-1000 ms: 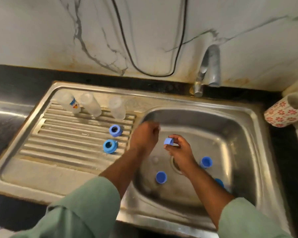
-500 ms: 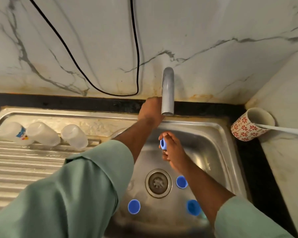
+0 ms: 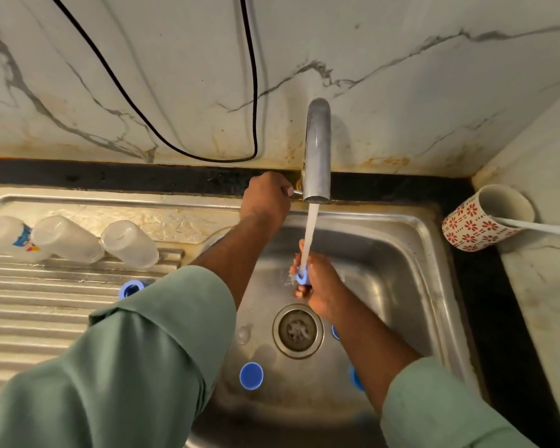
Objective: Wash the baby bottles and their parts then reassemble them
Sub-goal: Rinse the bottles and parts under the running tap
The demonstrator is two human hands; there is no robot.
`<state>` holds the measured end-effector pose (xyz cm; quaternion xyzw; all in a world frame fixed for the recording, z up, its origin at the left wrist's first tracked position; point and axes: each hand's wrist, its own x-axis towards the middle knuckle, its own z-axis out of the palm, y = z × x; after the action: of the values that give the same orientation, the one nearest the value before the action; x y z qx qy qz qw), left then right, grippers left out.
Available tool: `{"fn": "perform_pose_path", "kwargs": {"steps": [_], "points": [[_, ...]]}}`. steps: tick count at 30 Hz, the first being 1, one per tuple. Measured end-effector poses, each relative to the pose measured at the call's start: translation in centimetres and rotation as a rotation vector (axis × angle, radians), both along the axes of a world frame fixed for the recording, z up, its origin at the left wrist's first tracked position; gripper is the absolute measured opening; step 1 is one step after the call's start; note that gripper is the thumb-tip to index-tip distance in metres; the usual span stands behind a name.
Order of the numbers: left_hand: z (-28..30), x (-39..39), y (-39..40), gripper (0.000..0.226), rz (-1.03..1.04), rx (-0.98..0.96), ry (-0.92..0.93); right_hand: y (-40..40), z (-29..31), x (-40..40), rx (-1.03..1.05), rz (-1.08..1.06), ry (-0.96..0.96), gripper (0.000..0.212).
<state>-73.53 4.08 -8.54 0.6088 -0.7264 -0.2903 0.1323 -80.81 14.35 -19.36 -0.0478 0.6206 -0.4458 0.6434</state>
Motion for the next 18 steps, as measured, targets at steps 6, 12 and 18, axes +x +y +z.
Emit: {"fn": "perform_pose_path", "kwargs": {"steps": [6,12,18], "points": [[0.3,-0.1,0.0,0.019,-0.007,0.008,-0.042,1.3,-0.7,-0.4,-0.118,0.039,-0.035,0.019],[0.8,-0.1,0.3,0.018,0.007,0.010,-0.020,0.2,-0.6,0.6,-0.103,-0.089,-0.029,0.017],[1.2,-0.1,0.6,0.019,0.024,0.010,-0.007,0.3,-0.4,0.7,-0.041,-0.096,-0.053,0.022]]}}
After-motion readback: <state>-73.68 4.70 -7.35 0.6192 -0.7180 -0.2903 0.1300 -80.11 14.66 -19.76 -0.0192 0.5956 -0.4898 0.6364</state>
